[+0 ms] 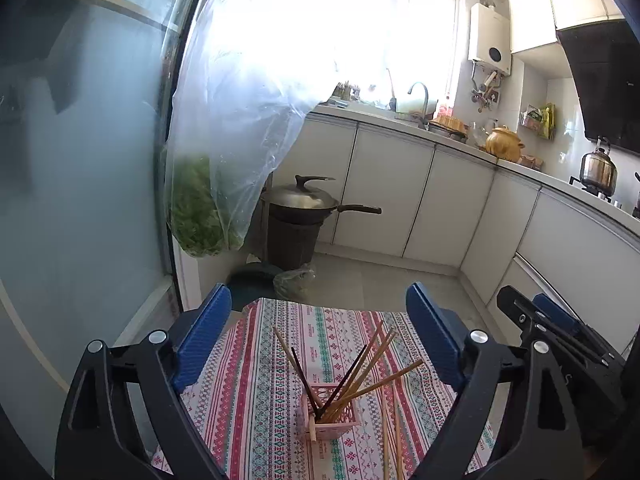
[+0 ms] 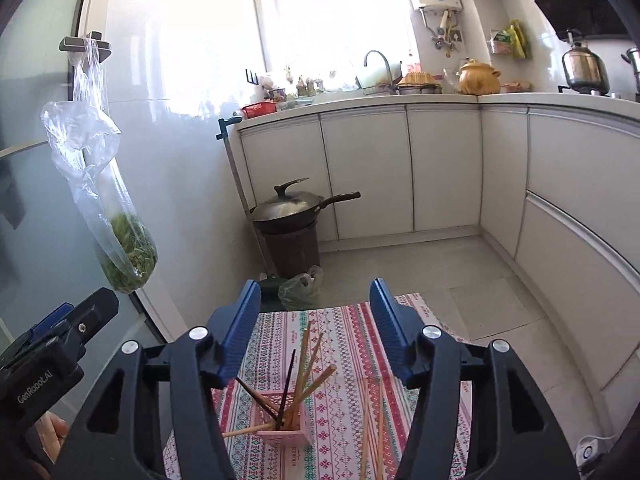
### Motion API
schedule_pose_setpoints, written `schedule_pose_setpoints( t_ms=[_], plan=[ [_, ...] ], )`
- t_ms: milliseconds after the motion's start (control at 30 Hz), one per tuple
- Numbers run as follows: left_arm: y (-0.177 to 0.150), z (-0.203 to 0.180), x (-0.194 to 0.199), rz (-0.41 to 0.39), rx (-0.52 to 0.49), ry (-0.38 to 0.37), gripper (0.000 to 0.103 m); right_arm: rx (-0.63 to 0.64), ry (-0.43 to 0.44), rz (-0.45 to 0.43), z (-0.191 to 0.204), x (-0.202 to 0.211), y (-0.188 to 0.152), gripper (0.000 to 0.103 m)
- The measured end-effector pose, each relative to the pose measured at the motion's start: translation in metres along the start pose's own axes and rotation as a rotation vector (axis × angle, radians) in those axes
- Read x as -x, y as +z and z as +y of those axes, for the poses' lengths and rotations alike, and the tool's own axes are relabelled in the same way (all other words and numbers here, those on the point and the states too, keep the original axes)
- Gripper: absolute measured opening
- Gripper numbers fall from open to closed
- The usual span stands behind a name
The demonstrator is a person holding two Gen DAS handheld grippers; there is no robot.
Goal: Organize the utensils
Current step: 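Lift both open tools away from the pink holder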
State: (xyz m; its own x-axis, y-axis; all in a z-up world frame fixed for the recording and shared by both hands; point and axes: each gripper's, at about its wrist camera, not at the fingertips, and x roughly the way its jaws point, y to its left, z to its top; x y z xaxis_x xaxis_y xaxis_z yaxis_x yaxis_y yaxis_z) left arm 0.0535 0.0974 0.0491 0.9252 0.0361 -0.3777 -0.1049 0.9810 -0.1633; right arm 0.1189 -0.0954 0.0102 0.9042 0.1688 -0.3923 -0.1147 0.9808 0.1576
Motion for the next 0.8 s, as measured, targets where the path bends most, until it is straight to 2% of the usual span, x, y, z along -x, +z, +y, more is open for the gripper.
schedule_pose_setpoints(
  t_ms=[233,367,567,800],
  plan=[
    [-0.007,-0.016,0.007,-0.001,-0.041,0.002,0.092,-0.009,-0.039,0.010,-0.017,0.013,-0.005,0.067],
    [-0.009,-0.022,0.009,0.004,-0.055,0.002,0.095,-0.020,-0.079,-0.009,-0.026,0.023,-0.009,0.079],
    [-0.014,-0.033,0.011,0.021,-0.077,0.000,0.096,-0.068,-0.119,0.005,-0.046,0.030,-0.017,0.090],
    [-0.022,-0.043,0.012,0.050,-0.104,0.000,0.096,-0.092,-0.148,0.024,-0.064,0.038,-0.026,0.096]
  ],
)
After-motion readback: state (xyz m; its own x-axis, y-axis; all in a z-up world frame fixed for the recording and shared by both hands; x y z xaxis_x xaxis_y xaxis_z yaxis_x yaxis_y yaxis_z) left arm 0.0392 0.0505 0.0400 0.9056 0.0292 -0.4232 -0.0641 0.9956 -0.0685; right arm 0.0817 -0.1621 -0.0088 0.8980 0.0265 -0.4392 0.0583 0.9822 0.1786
